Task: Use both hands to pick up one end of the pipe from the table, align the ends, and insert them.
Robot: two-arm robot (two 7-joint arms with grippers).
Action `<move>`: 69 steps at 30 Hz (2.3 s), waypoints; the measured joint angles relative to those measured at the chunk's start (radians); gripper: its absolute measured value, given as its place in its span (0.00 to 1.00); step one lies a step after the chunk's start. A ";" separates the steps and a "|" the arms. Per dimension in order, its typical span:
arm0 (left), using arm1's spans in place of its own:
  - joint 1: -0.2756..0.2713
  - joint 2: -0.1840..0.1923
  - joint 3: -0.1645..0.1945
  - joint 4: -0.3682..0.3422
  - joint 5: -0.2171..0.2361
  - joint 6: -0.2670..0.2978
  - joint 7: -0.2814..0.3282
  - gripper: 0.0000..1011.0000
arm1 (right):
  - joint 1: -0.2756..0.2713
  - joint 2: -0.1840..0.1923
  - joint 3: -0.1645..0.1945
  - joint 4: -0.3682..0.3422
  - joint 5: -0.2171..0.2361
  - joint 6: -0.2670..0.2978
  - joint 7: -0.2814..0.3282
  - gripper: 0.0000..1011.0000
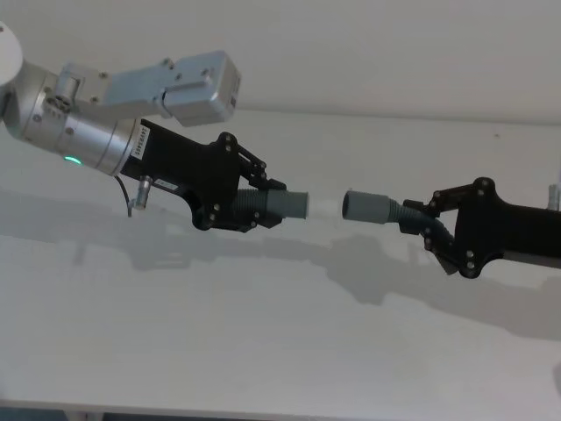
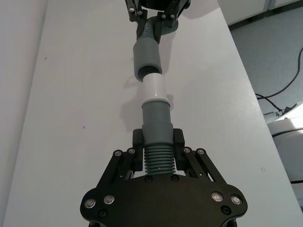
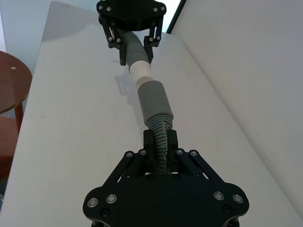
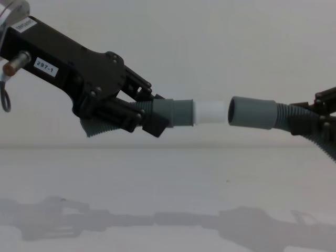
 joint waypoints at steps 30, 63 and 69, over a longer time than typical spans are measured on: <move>-0.010 0.002 0.026 0.008 -0.012 -0.011 0.018 0.35 | 0.005 0.020 -0.022 -0.018 0.026 -0.003 -0.005 0.15; -0.047 -0.008 0.057 0.041 -0.030 -0.049 0.002 0.35 | 0.034 0.038 -0.075 -0.003 -0.007 -0.035 0.006 0.15; -0.050 -0.004 0.063 0.035 -0.036 -0.052 -0.005 0.35 | 0.037 0.038 -0.078 0.001 -0.004 -0.039 0.002 0.15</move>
